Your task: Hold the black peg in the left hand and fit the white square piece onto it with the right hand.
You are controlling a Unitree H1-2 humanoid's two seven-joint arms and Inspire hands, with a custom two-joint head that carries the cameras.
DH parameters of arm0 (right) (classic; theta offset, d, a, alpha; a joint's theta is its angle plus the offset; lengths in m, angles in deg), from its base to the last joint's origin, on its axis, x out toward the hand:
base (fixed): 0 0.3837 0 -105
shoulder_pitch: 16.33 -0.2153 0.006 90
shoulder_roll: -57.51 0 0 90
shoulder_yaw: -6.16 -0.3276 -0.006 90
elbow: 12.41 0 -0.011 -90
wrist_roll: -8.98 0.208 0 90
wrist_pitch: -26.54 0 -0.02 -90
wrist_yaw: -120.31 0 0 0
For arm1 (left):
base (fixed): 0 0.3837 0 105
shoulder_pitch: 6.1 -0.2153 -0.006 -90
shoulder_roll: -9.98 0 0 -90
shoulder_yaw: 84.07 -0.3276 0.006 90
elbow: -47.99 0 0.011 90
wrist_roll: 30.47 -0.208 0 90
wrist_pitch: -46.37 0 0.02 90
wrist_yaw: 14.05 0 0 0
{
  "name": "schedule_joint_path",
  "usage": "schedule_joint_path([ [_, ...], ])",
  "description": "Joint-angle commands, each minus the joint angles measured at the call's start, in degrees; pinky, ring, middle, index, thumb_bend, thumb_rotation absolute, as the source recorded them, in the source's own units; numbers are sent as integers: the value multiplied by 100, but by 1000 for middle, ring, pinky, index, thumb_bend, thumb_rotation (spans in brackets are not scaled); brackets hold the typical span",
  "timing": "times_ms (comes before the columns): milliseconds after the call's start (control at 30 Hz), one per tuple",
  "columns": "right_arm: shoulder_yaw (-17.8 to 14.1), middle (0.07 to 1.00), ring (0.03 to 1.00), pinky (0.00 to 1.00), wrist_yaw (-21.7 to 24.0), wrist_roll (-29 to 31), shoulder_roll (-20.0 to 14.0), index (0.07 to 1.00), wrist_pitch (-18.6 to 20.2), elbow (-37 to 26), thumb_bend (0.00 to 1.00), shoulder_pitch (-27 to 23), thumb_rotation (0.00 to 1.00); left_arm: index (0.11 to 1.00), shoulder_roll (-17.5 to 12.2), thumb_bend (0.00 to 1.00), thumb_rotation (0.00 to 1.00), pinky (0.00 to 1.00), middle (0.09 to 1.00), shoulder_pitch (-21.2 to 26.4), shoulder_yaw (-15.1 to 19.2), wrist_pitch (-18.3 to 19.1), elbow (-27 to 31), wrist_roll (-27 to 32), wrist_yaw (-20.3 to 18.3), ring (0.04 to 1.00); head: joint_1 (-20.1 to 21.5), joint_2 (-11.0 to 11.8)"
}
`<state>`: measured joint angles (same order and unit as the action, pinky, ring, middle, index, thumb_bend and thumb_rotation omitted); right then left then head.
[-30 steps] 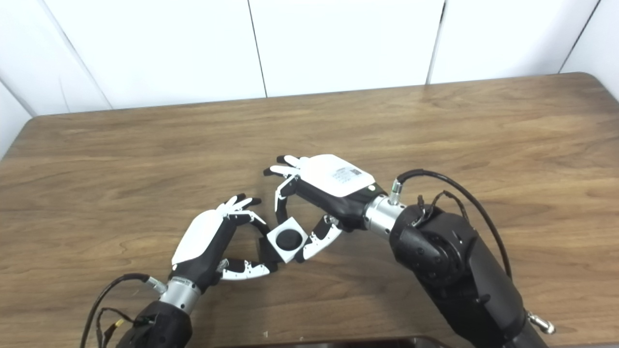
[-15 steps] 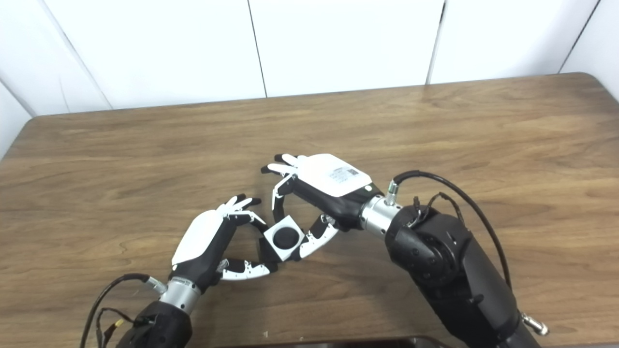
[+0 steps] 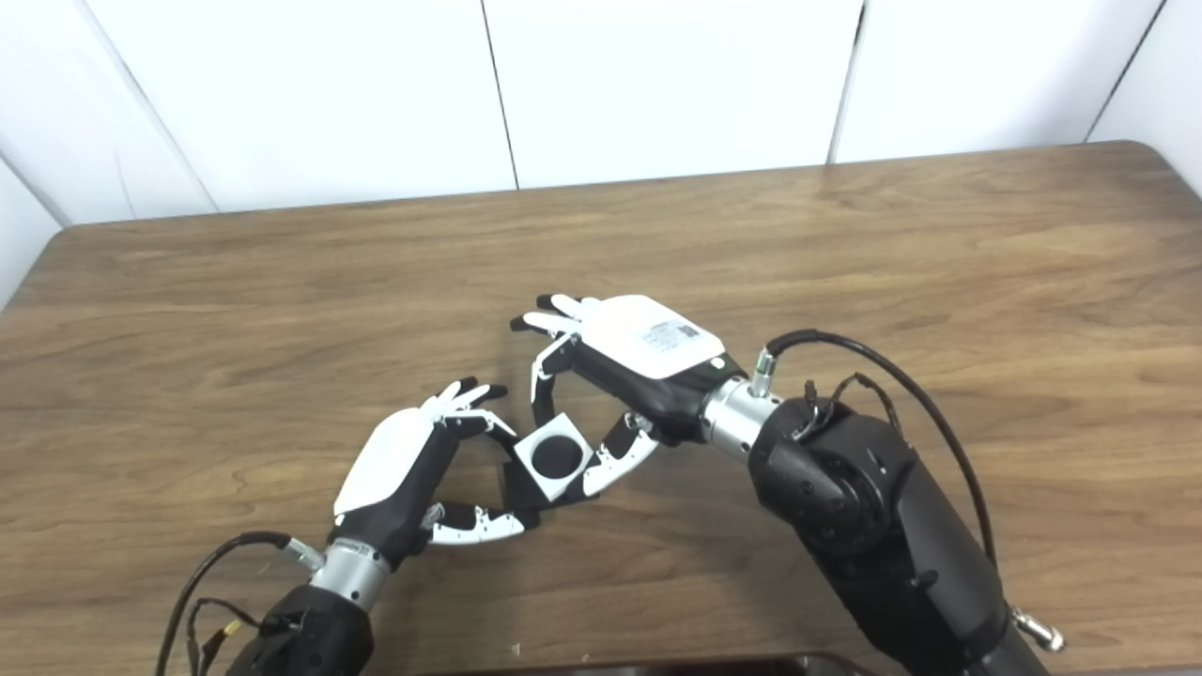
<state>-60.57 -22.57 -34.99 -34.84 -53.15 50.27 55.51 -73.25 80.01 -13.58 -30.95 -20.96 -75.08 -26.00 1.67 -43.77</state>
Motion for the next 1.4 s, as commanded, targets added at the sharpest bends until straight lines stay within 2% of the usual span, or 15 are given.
schedule_joint_path([
  [0,-71,942,1000,986,-100,-14,3,491,-108,-22,525,-165,144,492,1,508,81,979,907,26,-72,-11,95,-100,-60,979,4,-2],
  [1367,-72,948,1000,982,-84,-19,-33,492,-104,188,525,-188,145,492,18,508,82,990,909,51,-73,40,256,-89,-121,984,-31,-27],
])
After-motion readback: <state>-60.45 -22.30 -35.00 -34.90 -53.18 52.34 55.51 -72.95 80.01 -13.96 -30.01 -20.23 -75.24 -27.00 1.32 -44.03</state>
